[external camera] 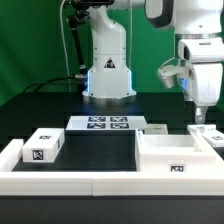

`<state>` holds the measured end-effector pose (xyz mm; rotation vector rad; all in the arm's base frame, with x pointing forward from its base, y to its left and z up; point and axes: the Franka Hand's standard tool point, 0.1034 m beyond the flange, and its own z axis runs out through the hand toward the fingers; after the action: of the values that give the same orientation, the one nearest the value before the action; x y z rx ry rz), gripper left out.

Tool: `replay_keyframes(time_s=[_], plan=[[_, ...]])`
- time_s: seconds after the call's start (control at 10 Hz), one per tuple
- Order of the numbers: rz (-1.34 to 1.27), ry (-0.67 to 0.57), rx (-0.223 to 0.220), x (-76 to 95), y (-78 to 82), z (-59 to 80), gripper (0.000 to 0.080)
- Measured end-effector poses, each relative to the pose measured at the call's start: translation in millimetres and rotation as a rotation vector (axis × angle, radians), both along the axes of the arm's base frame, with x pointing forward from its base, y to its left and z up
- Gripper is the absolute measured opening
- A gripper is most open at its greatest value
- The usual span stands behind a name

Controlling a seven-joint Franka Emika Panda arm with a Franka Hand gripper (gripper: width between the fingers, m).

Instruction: Assemble cabinet

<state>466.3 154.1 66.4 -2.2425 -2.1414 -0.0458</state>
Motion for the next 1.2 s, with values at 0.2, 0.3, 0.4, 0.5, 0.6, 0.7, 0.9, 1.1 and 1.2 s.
replay_keyframes(time_s=[0.2,0.3,0.4,0.5,0.6,0.7,0.9,1.1,1.2], plan=[[-0.001,0.001,0.000,-0.3,-0.3,-0.4,0.0797],[0.000,0.001,0.002,-0.9,-0.8,-2.4,0.0797],[0.020,-0.017,0.016,-2.0,-1.3,-10.0,0.0797],[0.059,-0.031,0.021,-1.7,1.5,-10.7,0.0797],[0.078,-0.038,0.025,-1.3,4.8,-10.0,0.0797],[0.119,-0.051,0.028,-0.9,9.5,-10.3,0.0797],[0.164,-0.076,0.025,-4.6,27.3,-10.4,0.0797],[0.157,-0.076,0.026,-5.0,27.1,-10.7,0.0797],[0.157,-0.076,0.026,-4.9,26.7,-10.7,0.0797]])
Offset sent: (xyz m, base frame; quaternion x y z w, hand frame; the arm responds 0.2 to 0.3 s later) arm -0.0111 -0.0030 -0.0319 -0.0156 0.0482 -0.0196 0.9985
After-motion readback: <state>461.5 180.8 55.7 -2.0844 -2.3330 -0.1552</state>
